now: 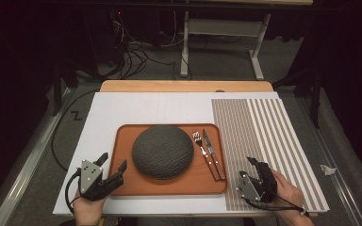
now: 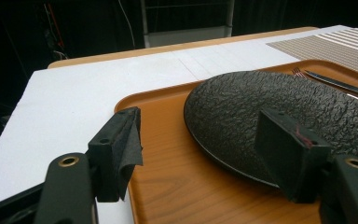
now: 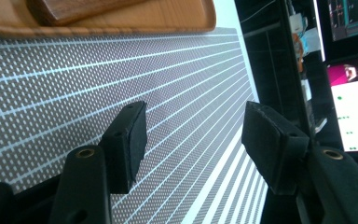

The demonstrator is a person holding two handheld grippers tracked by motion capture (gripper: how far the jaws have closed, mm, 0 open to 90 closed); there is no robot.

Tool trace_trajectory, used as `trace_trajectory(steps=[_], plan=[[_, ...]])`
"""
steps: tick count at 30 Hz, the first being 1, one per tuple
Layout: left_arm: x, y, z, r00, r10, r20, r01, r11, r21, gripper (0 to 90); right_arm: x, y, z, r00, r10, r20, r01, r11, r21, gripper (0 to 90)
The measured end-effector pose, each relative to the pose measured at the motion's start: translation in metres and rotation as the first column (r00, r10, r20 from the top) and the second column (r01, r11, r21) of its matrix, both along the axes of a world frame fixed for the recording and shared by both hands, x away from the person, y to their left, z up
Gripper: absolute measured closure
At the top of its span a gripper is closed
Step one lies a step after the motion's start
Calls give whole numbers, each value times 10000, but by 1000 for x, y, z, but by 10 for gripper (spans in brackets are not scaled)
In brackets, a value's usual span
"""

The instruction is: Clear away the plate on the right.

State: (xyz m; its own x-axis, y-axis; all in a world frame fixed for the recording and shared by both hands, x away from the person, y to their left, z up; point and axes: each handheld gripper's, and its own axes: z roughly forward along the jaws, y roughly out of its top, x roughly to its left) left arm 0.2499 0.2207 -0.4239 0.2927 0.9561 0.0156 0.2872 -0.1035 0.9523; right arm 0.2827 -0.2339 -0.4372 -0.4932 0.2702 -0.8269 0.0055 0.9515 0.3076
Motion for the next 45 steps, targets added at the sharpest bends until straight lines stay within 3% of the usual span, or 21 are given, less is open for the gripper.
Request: trace_trajectory(steps=[13, 20, 34, 40, 45], plan=[[0, 0, 0, 10000, 1, 5, -1, 10000, 3, 318, 2, -17, 3, 9982, -375, -460, 414, 9953, 871, 418], [0, 0, 0, 10000, 3, 15, -3, 10000, 2, 318, 5, -29, 6, 9931, -646, -976, 810, 9812, 1750, 412], [0, 1, 0, 10000, 11, 4, -11, 10000, -14, 318, 12, -48, 11, 9800, -789, -1829, 1399, 9261, 3503, 402], [0, 1, 0, 10000, 34, 11, -34, 10000, -39, 318, 15, -58, 12, 9731, -812, -2158, 1682, 8901, 4235, 397], [0, 2, 0, 10000, 33, 6, -33, 10000, -33, 318, 19, -66, 13, 9635, -782, -2560, 1991, 8485, 4903, 394]])
